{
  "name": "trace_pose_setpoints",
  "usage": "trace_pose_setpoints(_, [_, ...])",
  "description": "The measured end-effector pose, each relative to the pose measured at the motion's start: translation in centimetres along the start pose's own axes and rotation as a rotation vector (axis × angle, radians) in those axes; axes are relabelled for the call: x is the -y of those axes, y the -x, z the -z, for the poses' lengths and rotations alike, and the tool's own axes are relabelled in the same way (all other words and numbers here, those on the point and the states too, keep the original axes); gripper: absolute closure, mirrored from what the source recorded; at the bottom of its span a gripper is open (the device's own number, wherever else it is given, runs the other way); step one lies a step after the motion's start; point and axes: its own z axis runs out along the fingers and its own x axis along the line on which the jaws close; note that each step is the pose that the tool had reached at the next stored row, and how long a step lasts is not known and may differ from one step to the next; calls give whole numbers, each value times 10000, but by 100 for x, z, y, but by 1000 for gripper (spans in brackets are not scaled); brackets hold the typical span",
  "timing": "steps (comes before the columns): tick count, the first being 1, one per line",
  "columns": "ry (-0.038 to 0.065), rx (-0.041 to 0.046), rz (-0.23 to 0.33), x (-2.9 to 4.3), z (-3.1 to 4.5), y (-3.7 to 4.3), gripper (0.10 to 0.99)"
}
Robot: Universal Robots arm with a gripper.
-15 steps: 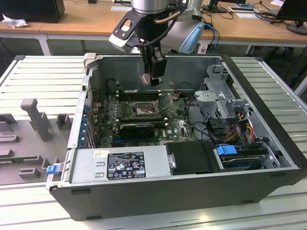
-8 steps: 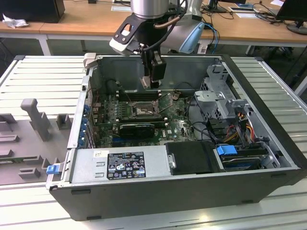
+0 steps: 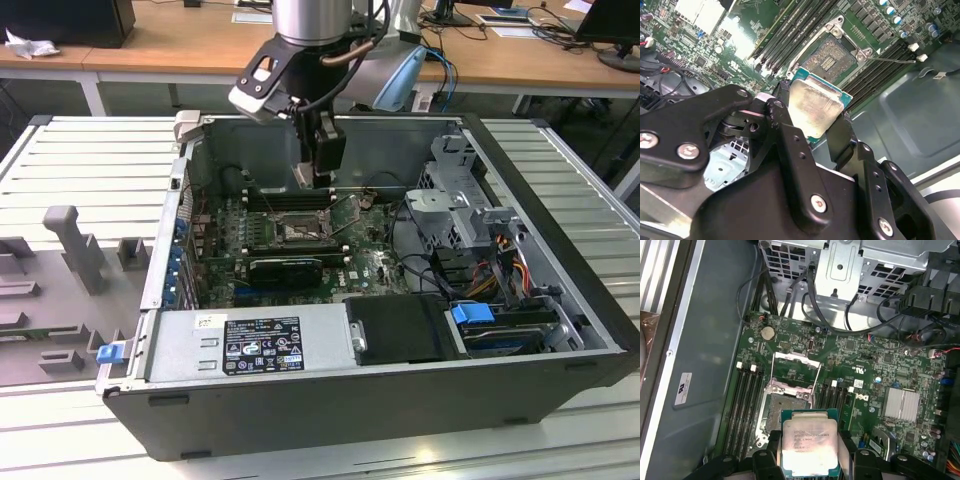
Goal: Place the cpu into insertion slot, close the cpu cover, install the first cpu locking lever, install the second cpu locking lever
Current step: 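Place the cpu into insertion slot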
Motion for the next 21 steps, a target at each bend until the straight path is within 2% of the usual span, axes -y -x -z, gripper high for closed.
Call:
trace_pose_setpoints(9, [-1,1,0,5,-52,1,553])
trace_pose_setpoints(21, [-1,1,0,14,-159,3,553])
